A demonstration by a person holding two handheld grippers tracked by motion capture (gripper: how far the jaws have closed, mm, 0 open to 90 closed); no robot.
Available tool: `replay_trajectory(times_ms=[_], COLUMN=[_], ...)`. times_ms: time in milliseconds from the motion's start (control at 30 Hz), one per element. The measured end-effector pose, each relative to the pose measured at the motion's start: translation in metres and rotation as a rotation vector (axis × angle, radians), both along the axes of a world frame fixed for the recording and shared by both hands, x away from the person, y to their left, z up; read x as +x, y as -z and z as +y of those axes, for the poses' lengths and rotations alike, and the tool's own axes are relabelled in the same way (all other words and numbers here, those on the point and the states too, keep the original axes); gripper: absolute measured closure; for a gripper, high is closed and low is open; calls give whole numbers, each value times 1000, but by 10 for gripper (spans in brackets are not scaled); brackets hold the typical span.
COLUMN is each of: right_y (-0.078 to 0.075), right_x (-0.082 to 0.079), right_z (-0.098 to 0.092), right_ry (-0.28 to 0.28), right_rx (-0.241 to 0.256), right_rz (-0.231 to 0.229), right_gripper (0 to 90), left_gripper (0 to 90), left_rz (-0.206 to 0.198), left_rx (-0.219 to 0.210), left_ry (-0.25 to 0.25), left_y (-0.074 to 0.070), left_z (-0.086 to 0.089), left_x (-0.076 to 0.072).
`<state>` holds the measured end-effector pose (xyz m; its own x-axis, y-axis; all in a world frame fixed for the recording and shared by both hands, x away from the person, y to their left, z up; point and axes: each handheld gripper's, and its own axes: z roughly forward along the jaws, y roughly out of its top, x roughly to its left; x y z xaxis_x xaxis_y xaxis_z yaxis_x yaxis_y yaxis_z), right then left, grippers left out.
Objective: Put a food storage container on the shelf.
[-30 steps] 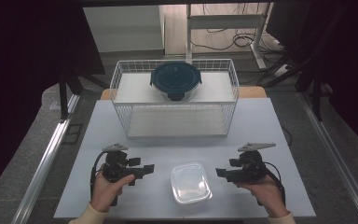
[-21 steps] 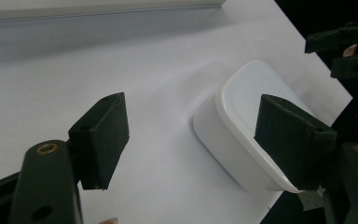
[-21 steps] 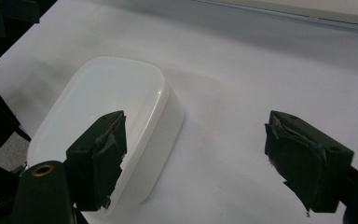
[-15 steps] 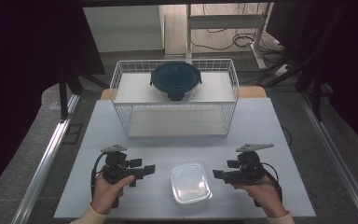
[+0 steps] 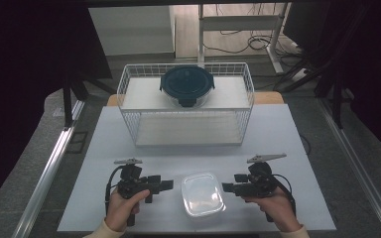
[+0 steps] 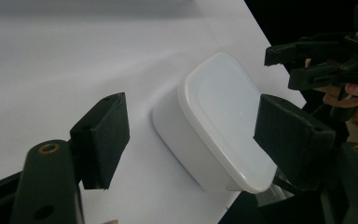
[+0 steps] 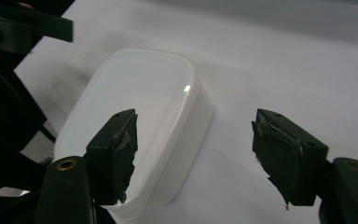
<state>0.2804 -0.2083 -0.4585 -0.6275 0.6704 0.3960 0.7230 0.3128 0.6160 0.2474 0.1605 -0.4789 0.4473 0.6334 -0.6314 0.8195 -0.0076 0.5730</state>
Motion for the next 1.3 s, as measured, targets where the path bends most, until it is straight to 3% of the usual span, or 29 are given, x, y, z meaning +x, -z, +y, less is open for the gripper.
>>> replay_trajectory(times_ms=[33, 200, 300, 433, 767, 933, 1000, 1033, 1100, 1200, 1300], right_y=[1, 2, 5, 7, 15, 21, 23, 25, 26, 30, 31], right_x=[0, -1, 0, 0, -1, 0, 0, 1, 1, 2, 3], right_z=[1, 2, 5, 8, 16, 19, 20, 20, 19, 18, 14], right_ry=[-8, -14, -22, -31, -29, -19, -11, -2, 5, 21, 43], right_rx=[26, 36, 39, 47, 63, 70, 77, 92, 105, 126, 155], right_rz=[12, 22, 36, 50, 85, 109, 122, 138, 150, 188, 217], right_gripper=[324, 334, 340, 350, 398, 428, 451, 487, 511, 590, 648], left_gripper=[278, 284, 291, 320, 373, 403, 431, 475, 501, 571, 617], left_rz=[12, 31, 54, 64, 123, 141, 153, 186, 198, 200, 206], left_rx=[-7, -19, -42, -51, -109, -119, -132, -175, -191, -164, -181], left_ry=[5, 14, 55, 68, 54, 54, 58, 79, 83, 72, 56], left_y=[2, 4, 8, 12, 30, 34, 37, 41, 43, 44, 44], left_z=[-2, -6, -10, -13, -22, -26, -27, -29, -30, -32, -31], left_x=[0, -2, -3, -4, -5, -5, -5, -4, -4, -5, -5])
